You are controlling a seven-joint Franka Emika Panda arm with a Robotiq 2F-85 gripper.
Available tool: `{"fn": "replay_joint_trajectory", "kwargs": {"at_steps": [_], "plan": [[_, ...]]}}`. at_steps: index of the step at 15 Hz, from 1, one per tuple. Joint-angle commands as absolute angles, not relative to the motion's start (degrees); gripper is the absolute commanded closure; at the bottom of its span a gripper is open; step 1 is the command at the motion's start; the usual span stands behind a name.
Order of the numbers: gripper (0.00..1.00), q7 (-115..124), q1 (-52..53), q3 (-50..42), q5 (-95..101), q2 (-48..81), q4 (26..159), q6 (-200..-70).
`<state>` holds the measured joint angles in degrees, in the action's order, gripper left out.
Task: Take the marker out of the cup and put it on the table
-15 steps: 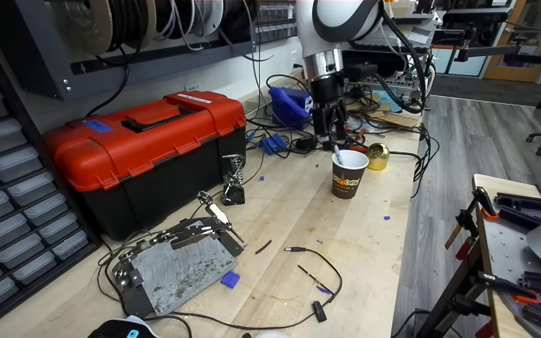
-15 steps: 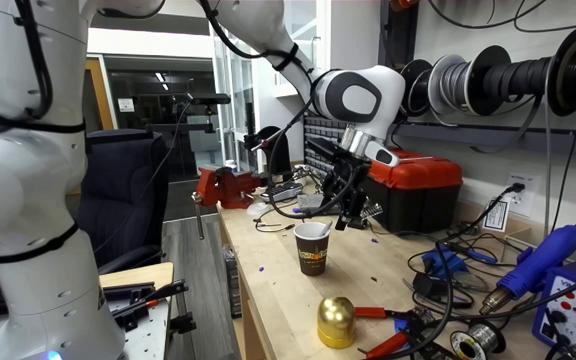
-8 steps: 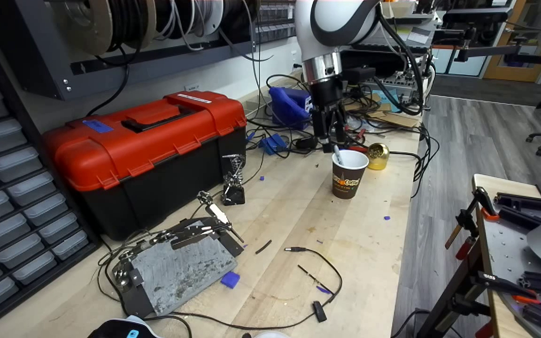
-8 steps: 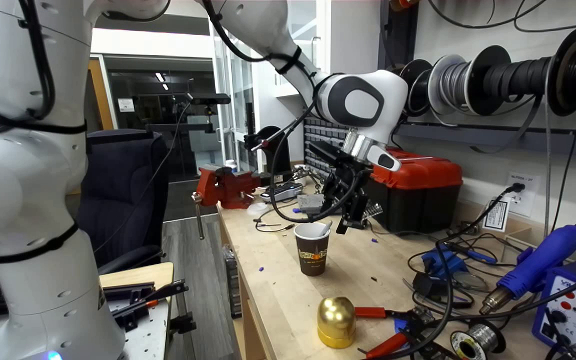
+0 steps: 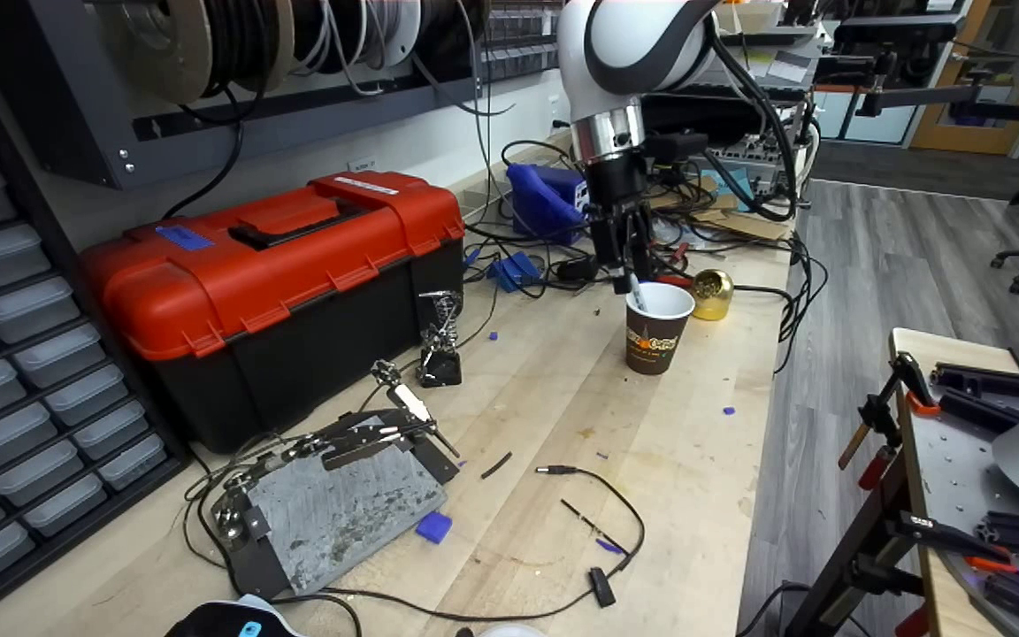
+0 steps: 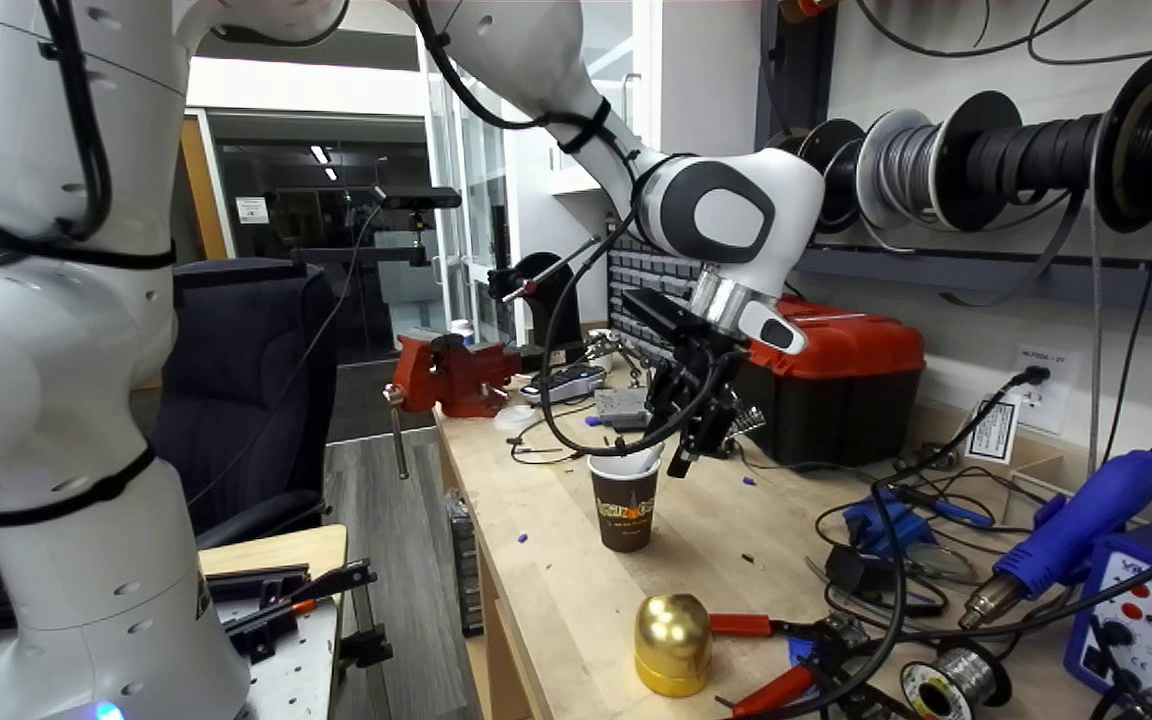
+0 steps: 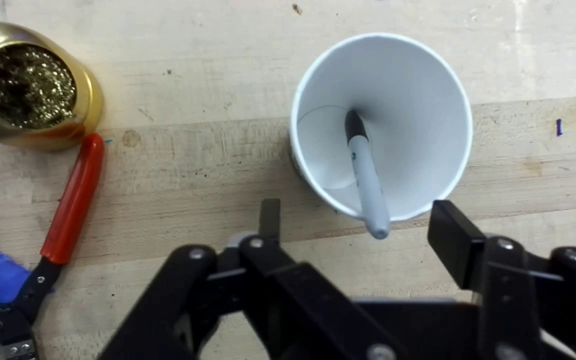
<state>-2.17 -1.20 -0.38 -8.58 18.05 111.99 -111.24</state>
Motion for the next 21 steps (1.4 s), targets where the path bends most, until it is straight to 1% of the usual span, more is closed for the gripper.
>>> {"fn": "replay_joint_trajectory", "kwargs": {"at_steps": [1, 6, 7, 8, 17, 21], "plan": [[0.56, -3.33, -2.23, -0.44, -9.40, 16.48, 112.52, -111.06], [0.94, -2.84, -2.11, -0.63, -8.69, 14.95, 113.48, -111.68], [0.98, -2.80, -2.09, -0.66, -8.63, 14.54, 113.67, -111.80], [1.00, -2.76, -2.04, -0.68, -8.52, 14.07, 113.91, -111.95], [1.00, -2.79, -1.99, -0.87, -8.36, 9.47, 117.17, -113.25], [1.00, -3.19, -2.45, -1.74, -8.18, 3.74, 120.97, -113.11]]}}
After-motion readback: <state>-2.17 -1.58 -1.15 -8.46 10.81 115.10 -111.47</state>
